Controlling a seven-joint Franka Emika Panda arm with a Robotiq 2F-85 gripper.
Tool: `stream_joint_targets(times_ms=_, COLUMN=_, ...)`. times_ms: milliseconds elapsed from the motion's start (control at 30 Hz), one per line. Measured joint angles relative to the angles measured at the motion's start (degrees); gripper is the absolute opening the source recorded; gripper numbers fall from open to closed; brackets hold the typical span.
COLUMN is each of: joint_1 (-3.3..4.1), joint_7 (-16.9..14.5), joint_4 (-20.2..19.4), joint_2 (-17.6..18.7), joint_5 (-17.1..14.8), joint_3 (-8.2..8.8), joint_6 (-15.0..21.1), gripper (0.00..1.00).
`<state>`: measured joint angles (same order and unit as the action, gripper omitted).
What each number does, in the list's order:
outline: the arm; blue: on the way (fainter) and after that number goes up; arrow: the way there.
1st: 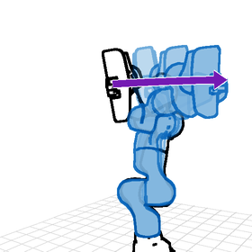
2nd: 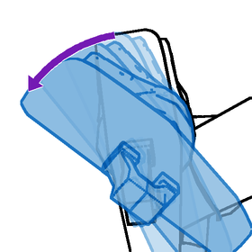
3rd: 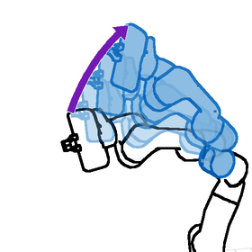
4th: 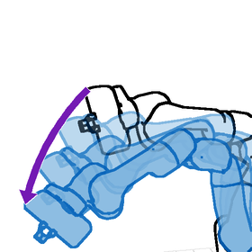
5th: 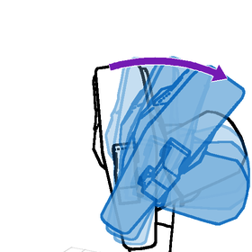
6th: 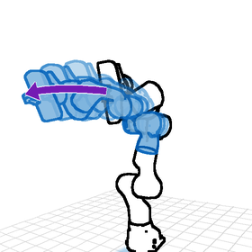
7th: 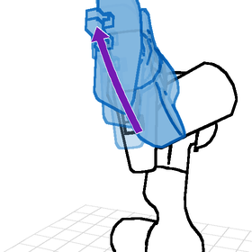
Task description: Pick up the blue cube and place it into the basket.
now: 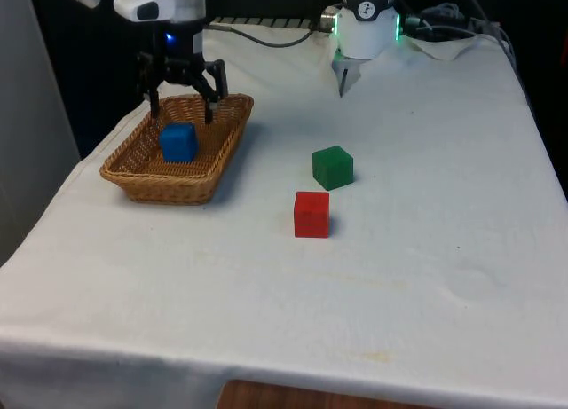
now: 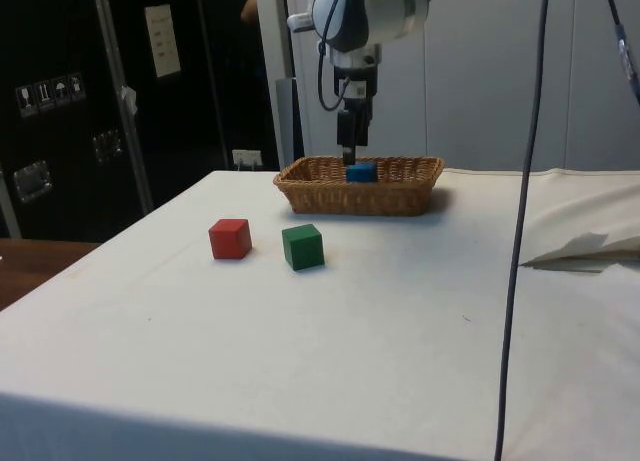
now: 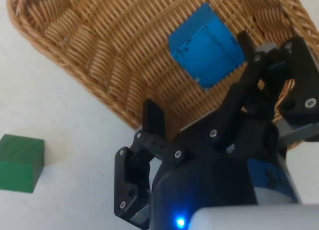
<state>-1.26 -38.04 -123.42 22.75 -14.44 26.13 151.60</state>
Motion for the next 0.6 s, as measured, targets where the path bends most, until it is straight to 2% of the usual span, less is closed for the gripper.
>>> stream_joint_targets(times_ms=600, joint_1=0.17, joint_7=0.1, joint_4=-1.9, joint_2=-8.2, joint_5=0.0, joint_3=0.0, joint_6=-3.8, gripper=1.0)
